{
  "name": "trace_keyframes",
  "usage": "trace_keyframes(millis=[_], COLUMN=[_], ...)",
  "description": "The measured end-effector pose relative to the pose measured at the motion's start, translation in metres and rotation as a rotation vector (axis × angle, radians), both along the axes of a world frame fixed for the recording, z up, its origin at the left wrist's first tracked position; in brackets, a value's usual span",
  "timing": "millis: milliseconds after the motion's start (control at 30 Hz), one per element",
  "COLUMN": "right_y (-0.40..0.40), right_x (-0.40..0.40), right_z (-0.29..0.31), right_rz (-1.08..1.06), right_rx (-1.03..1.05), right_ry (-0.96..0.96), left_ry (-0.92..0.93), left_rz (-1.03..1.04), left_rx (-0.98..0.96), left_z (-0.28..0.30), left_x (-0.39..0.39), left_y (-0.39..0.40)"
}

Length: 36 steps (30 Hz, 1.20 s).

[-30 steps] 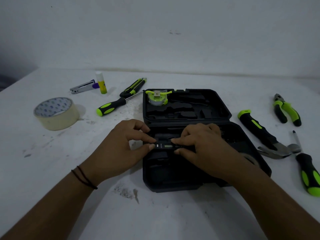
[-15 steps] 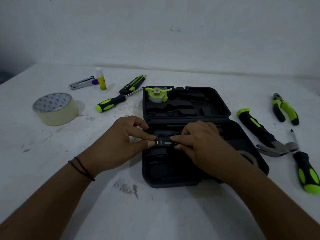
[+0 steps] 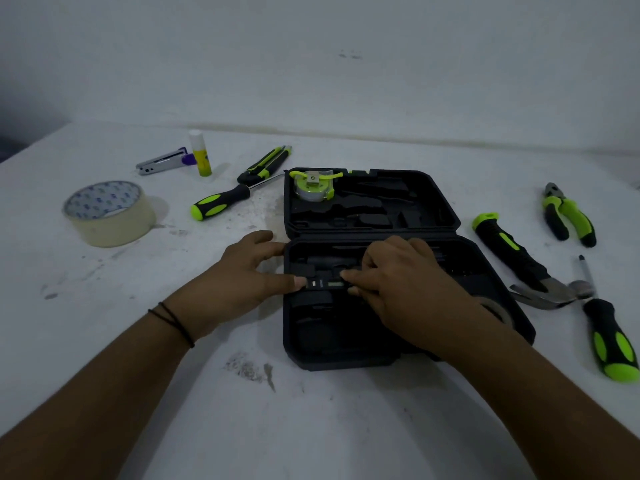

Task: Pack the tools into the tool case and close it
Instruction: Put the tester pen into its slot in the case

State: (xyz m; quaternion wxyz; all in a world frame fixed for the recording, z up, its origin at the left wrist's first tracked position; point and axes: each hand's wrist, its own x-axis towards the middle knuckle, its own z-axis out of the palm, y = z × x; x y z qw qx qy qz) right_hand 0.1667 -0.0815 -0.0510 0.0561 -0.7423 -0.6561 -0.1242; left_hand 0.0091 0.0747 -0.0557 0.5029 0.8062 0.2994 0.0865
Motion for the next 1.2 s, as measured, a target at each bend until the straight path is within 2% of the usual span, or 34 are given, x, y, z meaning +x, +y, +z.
trace_keyframes(millis=[67, 200, 333, 400, 467, 533, 600, 700, 933, 1200], right_y=[0.0, -0.007, -0.026, -0.036, -0.043, -0.05, -0.053, -0.053, -0.049, -0.049], right_x=[0.0, 0.0, 0.012, 0.015, 0.013, 0.009, 0.005, 0.001, -0.008, -0.01], right_z=[0.0, 0.01, 0.013, 0.015, 0.013, 0.009, 0.003, -0.005, -0.012, -0.015], right_rz=[-0.015, -0.11, -0.217, -0.275, -0.303, -0.313, -0.303, -0.298, -0.354, -0.375], right_rx=[-0.025, -0.089, 0.105, 0.132, 0.108, 0.112, 0.144, 0.153, 0.201, 0.226], right_ry=[0.033, 0.301, 0.436, 0.407, 0.349, 0.29, 0.251, 0.241, 0.122, 0.125], left_ry=[-0.049, -0.082, -0.076, -0.118, -0.178, -0.199, -0.176, -0.114, -0.092, 0.048], left_rz=[-0.027, -0.053, 0.036, 0.157, 0.198, 0.087, -0.05, -0.144, -0.089, -0.16], left_rx=[-0.062, -0.09, -0.071, 0.102, 0.463, 0.691, 0.821, 0.901, 0.897, 0.943], left_z=[0.0, 0.002, -0.003, -0.006, -0.003, 0.0, 0.001, 0.001, 0.004, 0.011], left_x=[-0.003, -0.006, -0.004, -0.002, 0.0, 0.004, 0.01, 0.022, 0.035, 0.042], left_y=[-0.002, -0.001, -0.001, -0.005, -0.014, -0.024, -0.033, -0.041, -0.047, -0.045])
